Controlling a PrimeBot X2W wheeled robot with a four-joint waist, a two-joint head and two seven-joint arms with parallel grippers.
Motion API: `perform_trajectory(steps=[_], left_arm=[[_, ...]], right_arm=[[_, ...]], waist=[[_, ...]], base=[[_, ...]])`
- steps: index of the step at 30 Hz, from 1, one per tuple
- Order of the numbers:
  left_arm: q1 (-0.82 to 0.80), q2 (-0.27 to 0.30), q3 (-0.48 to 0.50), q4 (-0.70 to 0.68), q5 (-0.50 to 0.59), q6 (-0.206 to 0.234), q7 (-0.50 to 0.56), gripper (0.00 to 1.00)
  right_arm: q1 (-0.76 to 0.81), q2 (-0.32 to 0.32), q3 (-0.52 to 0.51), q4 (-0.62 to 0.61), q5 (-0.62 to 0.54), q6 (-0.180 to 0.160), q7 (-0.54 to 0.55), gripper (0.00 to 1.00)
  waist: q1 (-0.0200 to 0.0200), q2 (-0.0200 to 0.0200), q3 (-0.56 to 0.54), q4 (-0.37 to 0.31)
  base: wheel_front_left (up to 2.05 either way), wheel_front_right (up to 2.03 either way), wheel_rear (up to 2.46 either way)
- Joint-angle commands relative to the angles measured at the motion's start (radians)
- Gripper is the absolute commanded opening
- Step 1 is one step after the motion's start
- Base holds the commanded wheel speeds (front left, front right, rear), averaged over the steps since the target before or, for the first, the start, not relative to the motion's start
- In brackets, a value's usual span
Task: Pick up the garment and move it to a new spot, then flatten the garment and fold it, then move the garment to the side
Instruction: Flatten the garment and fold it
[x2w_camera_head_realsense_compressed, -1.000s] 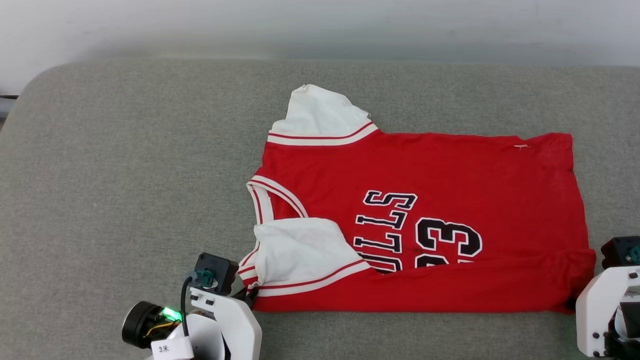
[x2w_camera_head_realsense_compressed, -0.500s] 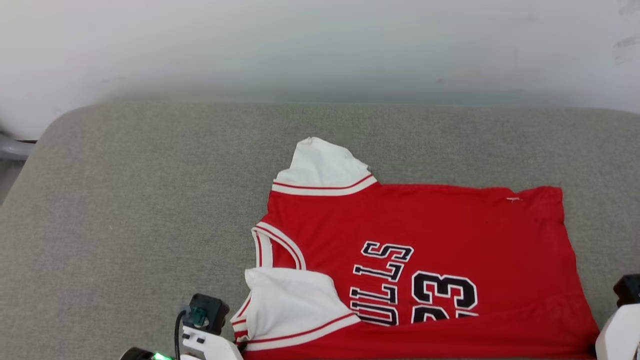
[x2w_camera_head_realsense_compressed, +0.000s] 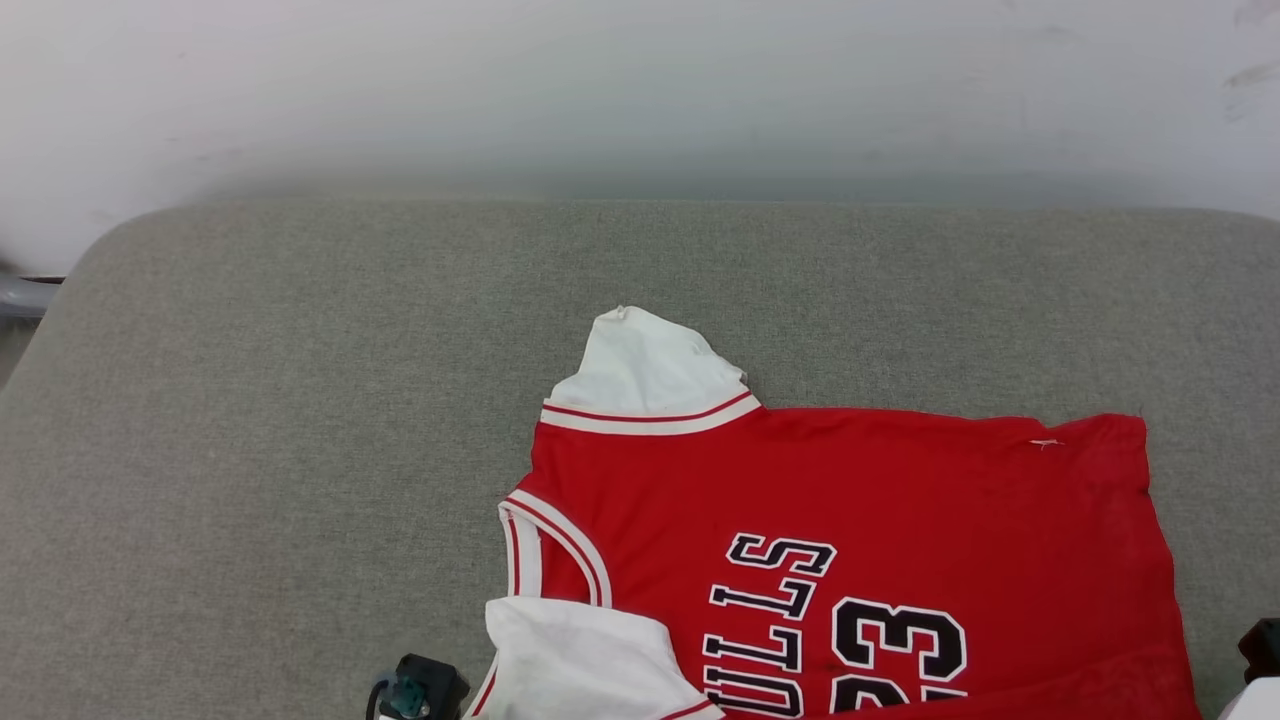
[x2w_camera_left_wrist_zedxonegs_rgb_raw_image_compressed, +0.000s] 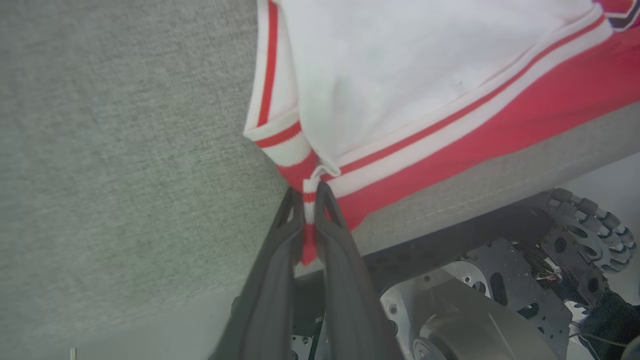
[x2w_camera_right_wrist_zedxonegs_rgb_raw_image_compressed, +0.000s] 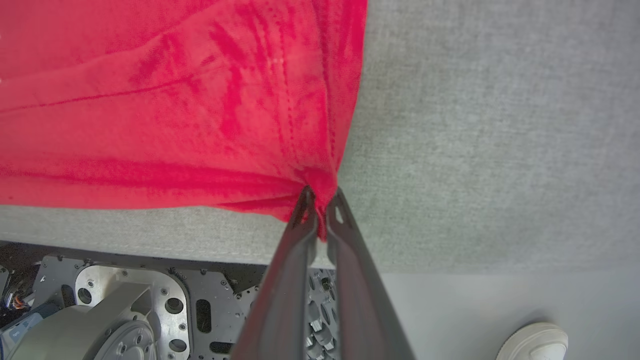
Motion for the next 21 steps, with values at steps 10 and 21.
perform_trajectory(steps=[10,21], left_arm=[[-0.039,-0.024,-0.007,0.062,-0.004,-0.011,-0.009,0.05],[-0.057,0.014,0.014,0.021,0.026,0.009,-0.037,1.0]], right_arm=[[-0.044,-0.001,0.025,0.07,-0.014,-0.002,-0.045,0.0],[-0.058,-0.025,0.046,0.022,0.014,-0.002,-0.089,1.0]], waist=[[0.0001,0.0,0.014,-0.002],[0.0001,0.0,-0.037,-0.013]], base=[[0.0,0.0,0.0],[0.0,0.0,0.0]])
